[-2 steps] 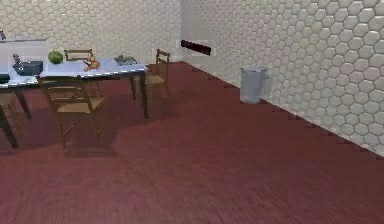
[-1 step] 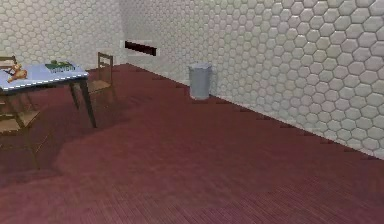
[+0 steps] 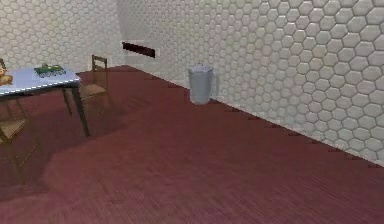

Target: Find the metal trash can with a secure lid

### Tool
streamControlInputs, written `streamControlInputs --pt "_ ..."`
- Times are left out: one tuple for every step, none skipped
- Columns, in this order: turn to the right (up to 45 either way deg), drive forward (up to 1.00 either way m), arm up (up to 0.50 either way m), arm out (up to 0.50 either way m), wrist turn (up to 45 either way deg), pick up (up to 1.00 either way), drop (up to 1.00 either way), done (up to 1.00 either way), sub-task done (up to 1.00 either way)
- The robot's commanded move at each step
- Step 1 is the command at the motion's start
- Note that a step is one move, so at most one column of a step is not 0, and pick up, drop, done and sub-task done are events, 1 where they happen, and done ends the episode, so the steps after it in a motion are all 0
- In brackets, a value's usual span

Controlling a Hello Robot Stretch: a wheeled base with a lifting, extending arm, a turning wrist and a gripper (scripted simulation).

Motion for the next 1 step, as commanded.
streamControlInputs --pt "0.0 1.0 0.0 0.0 0.0 0.0 0.0 0.0 0.0"
